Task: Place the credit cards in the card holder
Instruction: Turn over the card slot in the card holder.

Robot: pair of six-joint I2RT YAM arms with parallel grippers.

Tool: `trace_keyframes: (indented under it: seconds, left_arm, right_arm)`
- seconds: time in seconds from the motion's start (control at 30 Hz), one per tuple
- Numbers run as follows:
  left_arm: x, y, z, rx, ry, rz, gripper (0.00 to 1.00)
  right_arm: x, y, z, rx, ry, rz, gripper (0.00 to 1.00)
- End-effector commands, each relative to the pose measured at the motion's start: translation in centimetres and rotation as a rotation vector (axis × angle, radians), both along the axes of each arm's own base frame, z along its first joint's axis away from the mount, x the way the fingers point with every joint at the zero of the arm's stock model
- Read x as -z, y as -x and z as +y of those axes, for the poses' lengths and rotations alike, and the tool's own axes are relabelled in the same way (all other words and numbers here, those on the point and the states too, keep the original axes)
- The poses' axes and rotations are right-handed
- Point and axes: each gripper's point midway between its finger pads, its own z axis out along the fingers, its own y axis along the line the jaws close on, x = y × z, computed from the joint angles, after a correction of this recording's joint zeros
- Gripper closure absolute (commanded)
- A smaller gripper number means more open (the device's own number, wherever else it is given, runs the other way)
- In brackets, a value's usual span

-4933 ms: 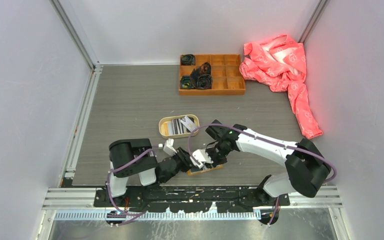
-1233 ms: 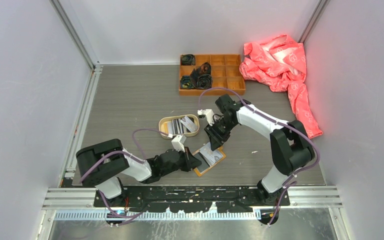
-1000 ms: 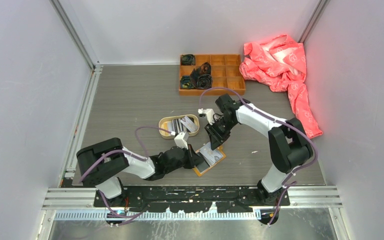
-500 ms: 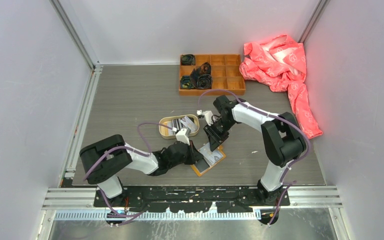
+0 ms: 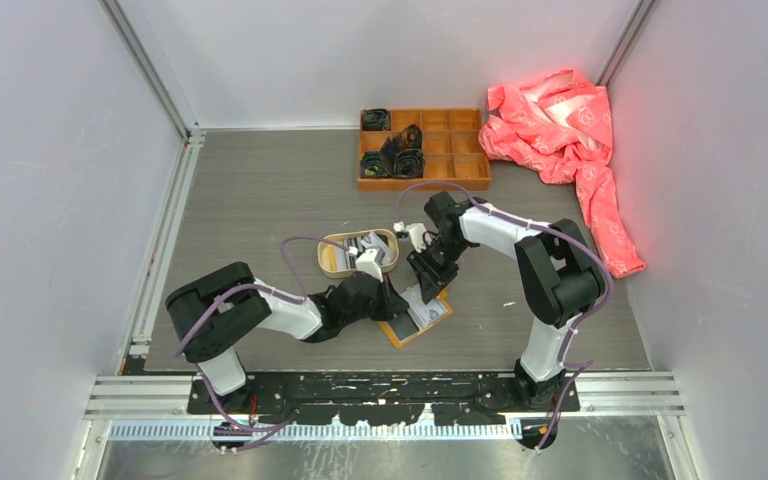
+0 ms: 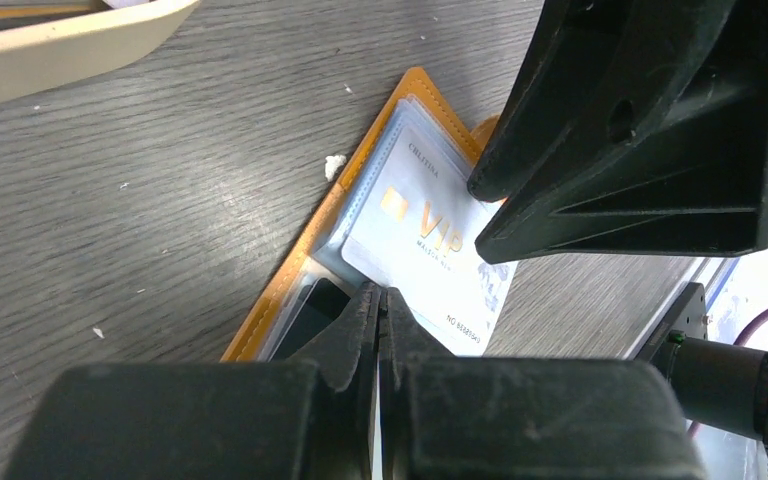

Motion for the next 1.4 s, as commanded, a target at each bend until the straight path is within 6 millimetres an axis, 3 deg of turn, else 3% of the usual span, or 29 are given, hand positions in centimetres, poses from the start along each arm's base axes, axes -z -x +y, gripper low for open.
trace_keyframes:
  seconds: [0.0,0.13,0.27,0.43,0.57,0.73,1.03,1.37]
  left_arm:
    - [-1.1,-0.5,-0.5,0.021,0.025,-0.041,1.00]
    - [-2.5,-0.1,0.2,0.021,0.058,-0.060,0.95]
    - [-4.6,0.8,1.5,0.023,0.084,-0.083,0.88]
    - [-6.7,2.0,2.6,0.054,0.132,-0.109,0.81]
    - [-7.5,3.0,2.7,0.080,0.187,-0.100,0.77]
    - [-6.6,3.9,1.7,0.116,0.258,-0.044,0.77]
    - [-4.1,3.8,-0.7,0.131,0.270,0.027,0.74]
    - [-0.9,3.4,0.4,0.081,0.153,0.056,0.73]
  right_arm:
    - [-0.8,-1.8,0.1,0.031,0.010,-0.060,0.64]
    - [-1.4,-2.5,-0.5,0.042,0.029,-0.111,0.64]
    - [-3.9,-3.8,-1.2,0.050,0.023,-0.268,0.63]
    - [-6.7,-0.3,1.5,-0.045,-0.232,-0.212,0.61]
    - [-4.7,-0.4,1.2,-0.035,-0.156,-0.149,0.63]
    - [-2.4,-1.3,0.1,0.003,-0.039,-0.117,0.64]
    - [-0.8,-1.8,-0.7,0.026,0.039,-0.105,0.62]
    - [0.6,-1.9,-1.4,0.034,0.106,-0.068,0.57]
